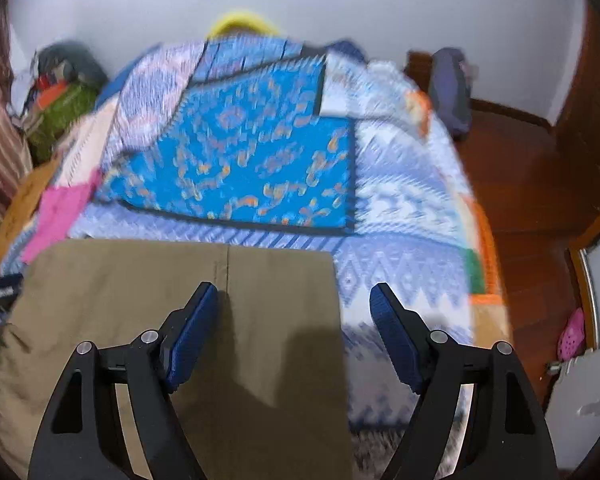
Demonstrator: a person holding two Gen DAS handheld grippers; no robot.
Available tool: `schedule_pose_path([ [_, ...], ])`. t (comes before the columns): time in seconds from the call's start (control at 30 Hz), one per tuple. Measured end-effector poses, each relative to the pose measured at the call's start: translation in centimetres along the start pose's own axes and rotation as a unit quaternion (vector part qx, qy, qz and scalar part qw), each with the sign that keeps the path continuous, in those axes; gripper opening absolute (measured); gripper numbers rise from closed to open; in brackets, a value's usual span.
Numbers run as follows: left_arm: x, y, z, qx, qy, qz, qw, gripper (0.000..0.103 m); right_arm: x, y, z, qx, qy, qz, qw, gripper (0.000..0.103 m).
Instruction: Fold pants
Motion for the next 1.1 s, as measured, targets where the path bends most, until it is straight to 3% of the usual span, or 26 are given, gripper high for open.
schedule_pose_path([
  [0.2, 0.3, 0.2, 1.1, 0.016, -0.001, -0.014, 0.9998, 0.085, -0.6, -0.2, 0.7, -0.002, -0.017, 0.01, 1.0, 0.079],
  [0.27, 0.3, 0.2, 0.9, 0.015, -0.006, -0.014, 0.9998, 0.084, -0.6, 0.3, 0.6, -0.006, -0.023, -0.001, 1.0, 0.068],
  [0.33, 0.2, 0.0, 0.6, -0.012, -0.018, -0.002, 0.9998, 0.08, -0.6, 0.5, 0.3, 0.012, -0.022, -0.006, 1.0, 0.031],
  [0.37, 0.1, -0.3, 0.5, -0.028, -0.027, 0.012, 0.9992, 0.076, -0.8, 0.6, 0.5, 0.031, -0.019, -0.015, 0.999, 0.023],
  [0.5, 0.1, -2.1, -0.6, -0.075, -0.047, 0.064, 0.994, 0.061, -0.4, 0.6, -0.5, 0.035, -0.024, -0.027, 0.999, 0.005],
  [0.63, -0.3, -2.3, -1.7, -0.093, -0.056, 0.076, 0.9912, 0.05, -0.1, 1.0, -1.9, 0.068, -0.043, -0.051, 0.995, 0.003],
  [0.67, -0.5, -2.3, -1.9, -0.084, -0.053, 0.075, 0.9922, 0.034, -0.3, 1.0, -2.3, 0.072, -0.051, -0.053, 0.995, 0.003],
  [0.73, -0.7, -2.5, -2.5, -0.063, -0.042, 0.07, 0.9947, 0.02, -1.0, 1.2, -3.4, 0.075, -0.066, -0.058, 0.993, 0.003],
  [0.9, -1.6, -4.3, -4.5, -0.106, -0.066, 0.102, 0.987, 0.012, -3.3, 1.8, -7.4, 0.098, -0.106, -0.068, 0.987, 0.001],
  [1.1, -2.9, -4.7, -8.7, -0.097, -0.1, 0.094, 0.9857, 0.01, -4.6, 3.1, -12.6, 0.109, -0.15, -0.076, 0.98, 0.001],
])
Point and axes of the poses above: each gripper's, at about its wrist camera, not at the fingertips, and z roughly the way its jaws point, y to its left, x to its underside, the point moved 4 cm from there along z, roughly the way its jaws point, and after that the axes turned 7 degrees about -x, right-handed, at the moved point
